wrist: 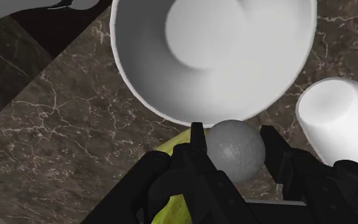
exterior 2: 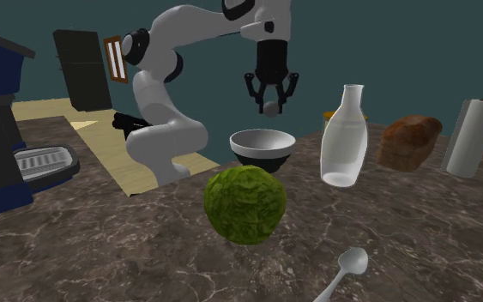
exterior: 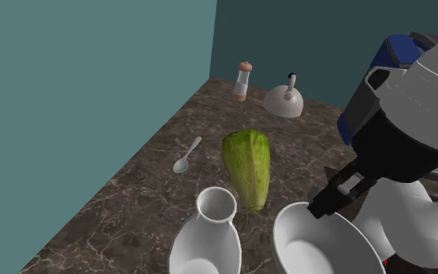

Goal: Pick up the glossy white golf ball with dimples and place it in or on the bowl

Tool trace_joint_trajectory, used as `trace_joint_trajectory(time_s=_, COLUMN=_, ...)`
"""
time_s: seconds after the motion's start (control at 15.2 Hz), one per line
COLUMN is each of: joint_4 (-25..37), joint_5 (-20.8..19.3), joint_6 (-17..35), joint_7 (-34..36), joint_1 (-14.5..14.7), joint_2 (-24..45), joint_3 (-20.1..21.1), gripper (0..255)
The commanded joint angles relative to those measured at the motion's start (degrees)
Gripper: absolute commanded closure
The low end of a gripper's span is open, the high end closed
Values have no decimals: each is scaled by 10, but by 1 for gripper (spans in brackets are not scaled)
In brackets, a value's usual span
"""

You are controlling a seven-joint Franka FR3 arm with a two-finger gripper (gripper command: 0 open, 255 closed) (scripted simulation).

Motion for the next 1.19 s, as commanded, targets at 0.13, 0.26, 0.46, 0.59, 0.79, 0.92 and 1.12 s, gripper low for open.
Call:
trace_joint_trajectory(time_s=0.13, joint_4=-11, joint_5=24, joint_6=-43, joint_7=30, joint_1=29, joint_2=-56, joint_3=10, gripper=255)
trace_joint_trajectory(time_s=0.26, joint_4=-30, joint_5=28, joint_6=-31, joint_7=31, joint_1=32, joint_2=-62, joint_3=14, gripper=255)
trace_joint_trajectory(time_s=0.46, joint_4=-57, joint_5=35, joint_6=-14, joint_7=31, joint_1=37, joint_2=-72, joint_3=21, gripper=255)
trace_joint_trajectory(time_s=0.59, joint_4=-74, joint_5=40, joint_6=-2, joint_7=31, joint_1=40, joint_2=-78, joint_3=25, gripper=255)
trace_joint_trajectory(time_s=0.79, joint_4=-100, joint_5=48, joint_6=16, joint_7=31, joint_1=45, joint_2=-85, joint_3=33, gripper=255)
trace_joint_trajectory(time_s=0.92, joint_4=-117, joint_5=53, joint_6=28, joint_7=31, joint_1=48, joint_2=-90, joint_3=38, gripper=255)
trace_joint_trajectory(time_s=1.12, joint_4=-134, joint_5=60, joint_6=41, joint_7=32, joint_1=51, joint_2=-95, joint_3=45, gripper=255)
